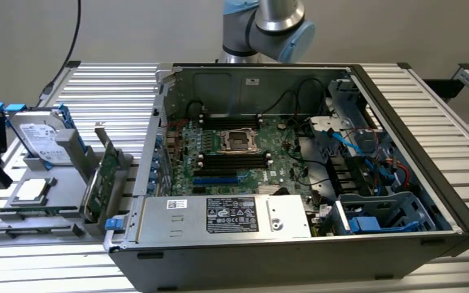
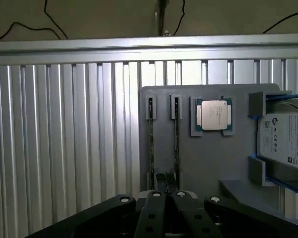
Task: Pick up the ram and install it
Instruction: 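Pick up the ram and move it above insertion slot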
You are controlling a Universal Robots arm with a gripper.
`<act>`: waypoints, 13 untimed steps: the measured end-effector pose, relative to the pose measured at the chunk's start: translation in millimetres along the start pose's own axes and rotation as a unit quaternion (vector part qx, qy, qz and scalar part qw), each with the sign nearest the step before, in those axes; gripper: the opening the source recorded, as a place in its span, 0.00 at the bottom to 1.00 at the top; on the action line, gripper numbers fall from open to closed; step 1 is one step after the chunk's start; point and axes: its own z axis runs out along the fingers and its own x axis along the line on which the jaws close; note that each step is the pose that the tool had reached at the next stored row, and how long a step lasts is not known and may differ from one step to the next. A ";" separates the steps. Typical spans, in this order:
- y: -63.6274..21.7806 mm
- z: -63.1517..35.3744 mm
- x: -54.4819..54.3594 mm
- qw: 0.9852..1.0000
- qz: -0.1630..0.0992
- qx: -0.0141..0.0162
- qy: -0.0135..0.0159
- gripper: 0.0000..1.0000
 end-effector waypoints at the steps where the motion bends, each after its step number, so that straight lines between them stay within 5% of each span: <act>1: 0.0 0.0 0.0 1.000 -0.009 0.000 0.000 0.11; 6: 0.2 0.0 0.0 1.000 -0.028 0.001 0.001 0.12; 13: 0.5 4.4 -0.1 1.000 -0.028 0.001 0.001 0.36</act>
